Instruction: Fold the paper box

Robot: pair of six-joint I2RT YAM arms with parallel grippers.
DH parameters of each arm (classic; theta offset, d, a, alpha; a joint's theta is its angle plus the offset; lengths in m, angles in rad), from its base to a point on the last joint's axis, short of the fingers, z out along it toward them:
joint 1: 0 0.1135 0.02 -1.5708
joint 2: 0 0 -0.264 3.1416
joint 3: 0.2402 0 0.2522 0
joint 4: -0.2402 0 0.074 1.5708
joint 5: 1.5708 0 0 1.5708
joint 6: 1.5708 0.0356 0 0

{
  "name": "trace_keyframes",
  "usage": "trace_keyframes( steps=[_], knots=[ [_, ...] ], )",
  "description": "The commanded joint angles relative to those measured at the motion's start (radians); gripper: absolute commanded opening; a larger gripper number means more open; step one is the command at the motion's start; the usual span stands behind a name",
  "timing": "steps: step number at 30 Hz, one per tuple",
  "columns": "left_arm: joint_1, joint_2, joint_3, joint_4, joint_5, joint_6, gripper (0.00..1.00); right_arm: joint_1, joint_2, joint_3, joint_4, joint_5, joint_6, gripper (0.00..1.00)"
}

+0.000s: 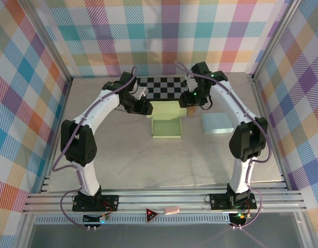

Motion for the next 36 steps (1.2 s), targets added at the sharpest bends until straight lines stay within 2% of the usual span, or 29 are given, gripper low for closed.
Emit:
trace_keyframes(
  steps=[1,6,14,19,24,36],
  knots=[
    [-0.026,0.046,0.073,-0.025,-0.014,0.037,0.66,0.011,0.027,0.022,-0.034,0.014,-0.093,0.52],
    [-0.042,0.081,0.100,-0.028,-0.060,0.037,0.63,0.030,0.055,0.008,-0.003,0.056,-0.106,0.48],
    [-0.048,0.085,0.092,0.005,-0.064,0.005,0.49,0.050,0.090,0.007,0.026,0.096,-0.115,0.42],
    [-0.057,0.100,0.092,0.009,-0.074,-0.008,0.45,0.057,0.093,-0.033,0.063,0.128,-0.110,0.40],
    [-0.068,0.116,0.090,0.028,-0.081,-0.015,0.42,0.057,0.090,-0.053,0.091,0.126,-0.118,0.38],
    [-0.088,0.102,0.071,0.088,-0.134,-0.065,0.27,0.064,0.060,-0.067,0.112,0.108,-0.070,0.26]
  ],
)
